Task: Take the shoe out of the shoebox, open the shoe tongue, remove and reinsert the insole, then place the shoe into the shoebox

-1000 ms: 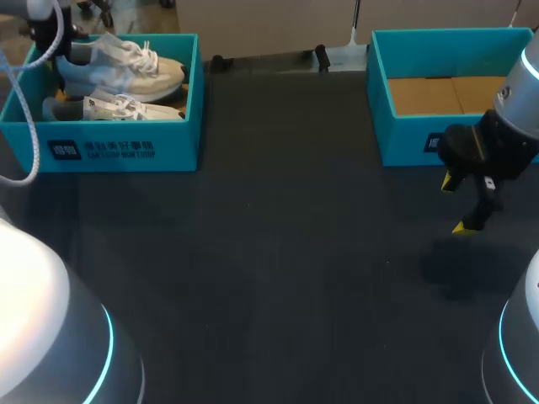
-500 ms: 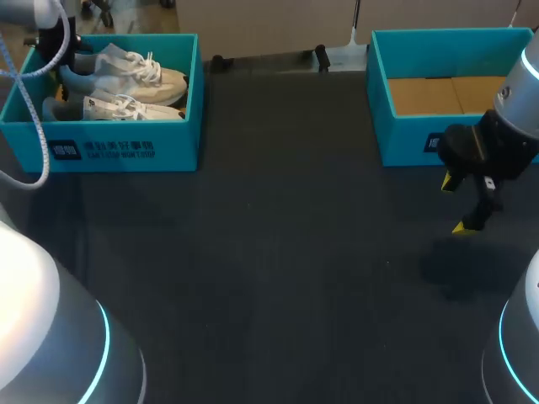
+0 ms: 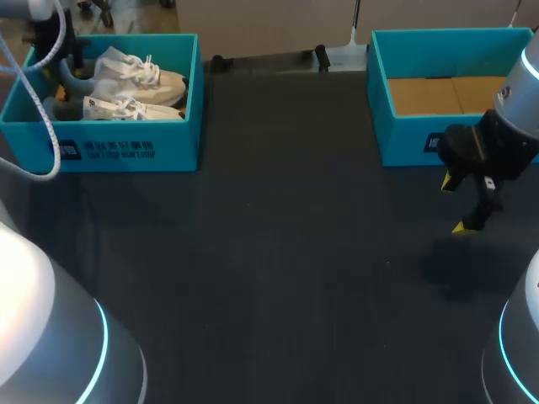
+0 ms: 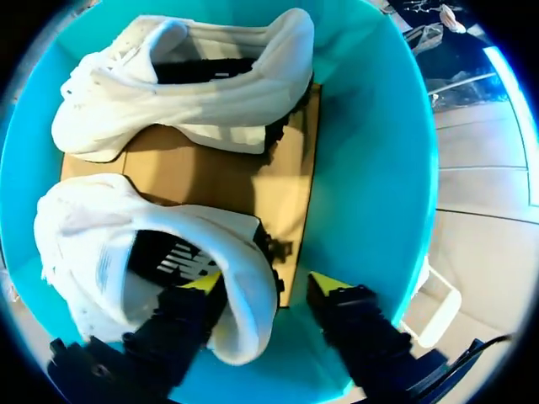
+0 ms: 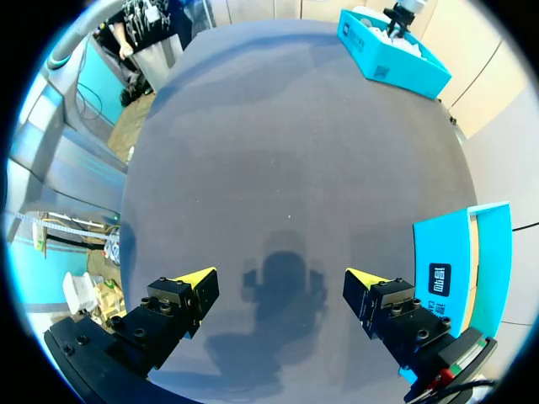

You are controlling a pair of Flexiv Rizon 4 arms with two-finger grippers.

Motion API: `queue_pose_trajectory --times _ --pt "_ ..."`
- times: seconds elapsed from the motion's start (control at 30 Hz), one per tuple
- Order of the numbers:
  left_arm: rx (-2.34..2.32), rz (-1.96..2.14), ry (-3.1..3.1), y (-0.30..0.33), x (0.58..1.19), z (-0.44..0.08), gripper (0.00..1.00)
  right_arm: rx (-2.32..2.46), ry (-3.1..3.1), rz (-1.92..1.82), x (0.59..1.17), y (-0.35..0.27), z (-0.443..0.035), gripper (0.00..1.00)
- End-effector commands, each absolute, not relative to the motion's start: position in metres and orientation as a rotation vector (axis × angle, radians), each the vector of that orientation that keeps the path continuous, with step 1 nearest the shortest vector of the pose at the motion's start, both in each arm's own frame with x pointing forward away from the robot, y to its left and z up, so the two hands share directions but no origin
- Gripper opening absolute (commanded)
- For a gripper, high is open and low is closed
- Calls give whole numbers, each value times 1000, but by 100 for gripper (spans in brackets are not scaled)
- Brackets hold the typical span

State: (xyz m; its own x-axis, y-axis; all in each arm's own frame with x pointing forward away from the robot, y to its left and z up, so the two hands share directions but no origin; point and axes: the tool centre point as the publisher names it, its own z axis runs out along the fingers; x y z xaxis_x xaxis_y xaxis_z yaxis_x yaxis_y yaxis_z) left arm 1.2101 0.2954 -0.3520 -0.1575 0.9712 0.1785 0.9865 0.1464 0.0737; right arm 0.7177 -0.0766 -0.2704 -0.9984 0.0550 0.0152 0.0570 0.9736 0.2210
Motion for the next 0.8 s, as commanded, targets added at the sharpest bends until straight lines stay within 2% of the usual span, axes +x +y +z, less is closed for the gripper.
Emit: queue_pose_trajectory --times 0.03,0.33,0.8 --pt "-1991 -247 -2317 296 1205 -337 100 -89 -3113 -347 717 -77 -271 100" --pt "-2033 -189 -2345 292 1183 -300 100 -89 -3113 -347 717 -77 -271 100" --pt "-2051 -163 -2386 288 1117 -254 100 -89 -3113 -347 717 -77 -271 100"
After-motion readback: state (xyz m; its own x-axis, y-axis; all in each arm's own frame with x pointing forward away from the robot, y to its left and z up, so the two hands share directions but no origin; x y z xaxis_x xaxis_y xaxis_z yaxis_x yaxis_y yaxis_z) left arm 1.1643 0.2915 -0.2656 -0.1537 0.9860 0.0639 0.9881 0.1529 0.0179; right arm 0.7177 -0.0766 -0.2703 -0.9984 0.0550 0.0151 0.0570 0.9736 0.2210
